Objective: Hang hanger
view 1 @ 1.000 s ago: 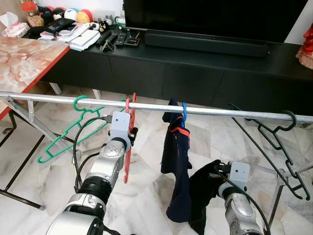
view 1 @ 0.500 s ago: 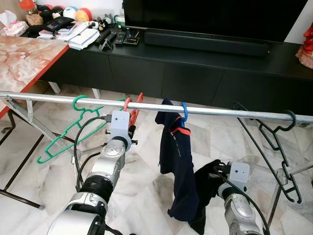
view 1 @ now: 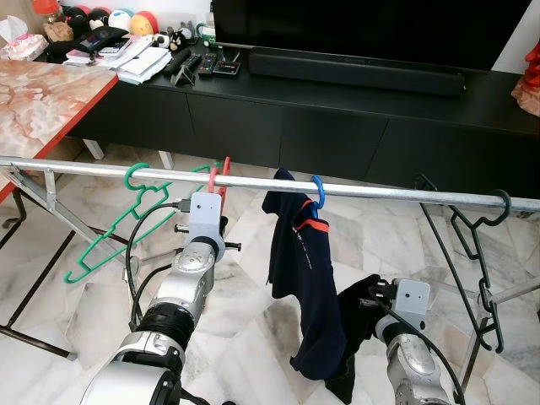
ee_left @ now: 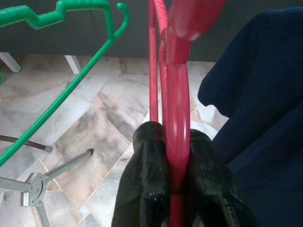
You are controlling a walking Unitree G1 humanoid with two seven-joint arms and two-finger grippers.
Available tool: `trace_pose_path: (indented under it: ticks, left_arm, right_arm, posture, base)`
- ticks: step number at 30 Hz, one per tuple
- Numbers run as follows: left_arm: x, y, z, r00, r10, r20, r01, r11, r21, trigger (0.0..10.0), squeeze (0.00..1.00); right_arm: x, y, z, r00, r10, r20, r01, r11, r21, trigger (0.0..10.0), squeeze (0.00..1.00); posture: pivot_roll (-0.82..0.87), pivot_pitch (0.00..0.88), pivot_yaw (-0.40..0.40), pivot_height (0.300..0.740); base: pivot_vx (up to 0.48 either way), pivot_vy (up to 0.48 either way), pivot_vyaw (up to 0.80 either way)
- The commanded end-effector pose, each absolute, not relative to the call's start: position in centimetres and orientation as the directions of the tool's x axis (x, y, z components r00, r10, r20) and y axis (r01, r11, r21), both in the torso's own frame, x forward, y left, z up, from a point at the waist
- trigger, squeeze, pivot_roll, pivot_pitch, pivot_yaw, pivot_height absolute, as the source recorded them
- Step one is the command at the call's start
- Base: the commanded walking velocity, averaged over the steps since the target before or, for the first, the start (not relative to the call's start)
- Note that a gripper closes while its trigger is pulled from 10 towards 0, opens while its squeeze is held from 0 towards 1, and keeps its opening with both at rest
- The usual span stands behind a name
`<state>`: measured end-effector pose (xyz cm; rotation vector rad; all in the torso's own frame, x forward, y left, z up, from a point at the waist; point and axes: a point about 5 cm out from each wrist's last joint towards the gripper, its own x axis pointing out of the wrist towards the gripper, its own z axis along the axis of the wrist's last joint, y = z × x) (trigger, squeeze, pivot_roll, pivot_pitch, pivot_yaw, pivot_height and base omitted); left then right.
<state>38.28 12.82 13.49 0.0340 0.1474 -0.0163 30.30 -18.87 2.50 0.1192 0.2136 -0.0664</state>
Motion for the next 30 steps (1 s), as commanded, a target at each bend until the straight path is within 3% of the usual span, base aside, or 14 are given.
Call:
trace_pose_path:
  ticks: [1, 7, 14, 30]
  left_arm:
    - [38.1, 13.1, 13.2, 0.989, -0.004, -0.15, 0.007, 1.0, 0.023, 0.0, 0.0]
    - [37.8, 13.4, 13.1, 0.992, -0.012, -0.129, 0.013, 1.0, 0.004, 0.0, 0.0]
    - [36.7, 13.5, 14.4, 0.996, -0.092, 0.011, 0.091, 0.994, 0.054, 0.0, 0.0]
    - [33.0, 13.8, 13.6, 0.984, -0.176, 0.04, 0.169, 0.977, 0.13, 0.0, 0.0]
  right_arm:
    - [30.0, -19.0, 2.3, 0.974, -0.057, -0.22, 0.082, 0.991, 0.108, 10.0, 0.0]
    - [30.0, -19.1, 2.2, 0.973, -0.058, -0.223, 0.084, 0.991, 0.108, 10.0, 0.0]
    - [29.9, -19.1, 2.1, 0.972, -0.063, -0.228, 0.09, 0.99, 0.108, 10.0, 0.0]
    - [29.5, -19.2, 1.6, 0.966, -0.062, -0.251, 0.092, 0.99, 0.111, 10.0, 0.0]
  posture:
    - [-0.05, 0.188, -0.008, 0.74]
    - [-0.05, 0.187, -0.009, 0.74]
    - [-0.04, 0.19, -0.01, 0.74]
    - [-0.04, 0.182, 0.001, 0.74]
  base:
    - [0.0, 0.0, 0.0]
    - [0.0, 0.0, 0.0]
    - [0.0, 0.0, 0.0]
    - [0.0, 0.0, 0.0]
